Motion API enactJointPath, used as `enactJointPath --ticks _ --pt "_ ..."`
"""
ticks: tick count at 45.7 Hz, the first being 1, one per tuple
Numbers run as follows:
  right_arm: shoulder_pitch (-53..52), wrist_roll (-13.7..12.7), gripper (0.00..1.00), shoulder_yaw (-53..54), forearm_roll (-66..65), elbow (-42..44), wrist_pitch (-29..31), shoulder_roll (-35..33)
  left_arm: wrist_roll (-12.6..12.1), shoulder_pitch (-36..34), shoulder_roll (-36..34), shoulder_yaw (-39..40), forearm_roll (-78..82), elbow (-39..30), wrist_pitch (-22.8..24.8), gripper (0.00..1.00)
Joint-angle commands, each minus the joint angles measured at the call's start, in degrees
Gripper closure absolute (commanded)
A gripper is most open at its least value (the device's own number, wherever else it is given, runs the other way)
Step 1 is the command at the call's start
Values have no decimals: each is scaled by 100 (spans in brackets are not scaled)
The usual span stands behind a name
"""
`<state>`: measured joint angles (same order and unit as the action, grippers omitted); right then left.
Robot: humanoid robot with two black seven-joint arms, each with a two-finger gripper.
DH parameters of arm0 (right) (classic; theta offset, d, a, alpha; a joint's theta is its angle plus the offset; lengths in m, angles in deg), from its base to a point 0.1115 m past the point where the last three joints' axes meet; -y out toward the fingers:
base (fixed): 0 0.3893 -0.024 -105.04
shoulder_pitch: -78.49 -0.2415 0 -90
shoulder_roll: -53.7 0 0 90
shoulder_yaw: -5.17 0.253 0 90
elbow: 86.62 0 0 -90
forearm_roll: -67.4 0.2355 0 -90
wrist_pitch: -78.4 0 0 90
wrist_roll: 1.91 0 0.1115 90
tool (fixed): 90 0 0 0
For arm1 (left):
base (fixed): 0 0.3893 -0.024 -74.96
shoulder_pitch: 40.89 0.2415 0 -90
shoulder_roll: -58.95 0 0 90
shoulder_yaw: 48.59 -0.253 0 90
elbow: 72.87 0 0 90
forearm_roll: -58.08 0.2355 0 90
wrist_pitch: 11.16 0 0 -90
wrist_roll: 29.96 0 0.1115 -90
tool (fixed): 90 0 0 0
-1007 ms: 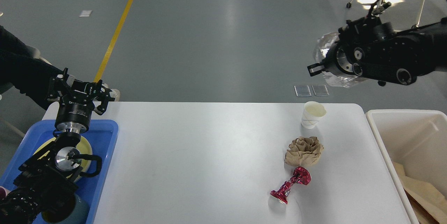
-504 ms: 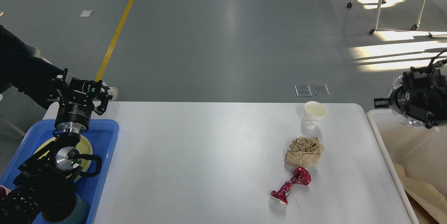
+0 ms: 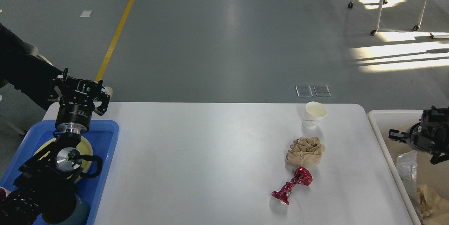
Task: Tidy desktop
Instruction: 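Drop the foil tray into the bin and raise the right gripper, then lower the right gripper onto the red wrapper and grasp it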
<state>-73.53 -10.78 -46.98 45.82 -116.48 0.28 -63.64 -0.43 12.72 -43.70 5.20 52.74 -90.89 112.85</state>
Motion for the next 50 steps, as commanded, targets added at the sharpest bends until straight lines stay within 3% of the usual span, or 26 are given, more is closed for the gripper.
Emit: enactJointPath --ticks 1,8,11,20,25,40,45,50 --pt "-90 8 0 21 330 -2 60 -34 0 0 0 0 -2 0 0 3" --pt "-740 26 0 127 1155 -116 200 -70 0 0 0 0 -2 0 0 3" --pt "-1021 26 0 127 1630 -231 542 -175 0 0 0 0 -2 0 0 3" --pt "-2251 26 0 47 2185 -442 2958 -395 0 0 0 0 -2 0 0 3" --pt "-3119 26 0 39 2194 -844 3872 -403 0 0 0 0 -2 0 0 3" --pt "-5012 17 0 -893 2194 -2866 3971 -500 0 0 0 0 -2 0 0 3" --pt "-4916 8 0 -884 2194 -3333 3883 -413 0 0 0 0 -2 0 0 3" --pt "-4135 8 0 -779 2229 -3369 3734 -176 0 0 0 0 -2 0 0 3"
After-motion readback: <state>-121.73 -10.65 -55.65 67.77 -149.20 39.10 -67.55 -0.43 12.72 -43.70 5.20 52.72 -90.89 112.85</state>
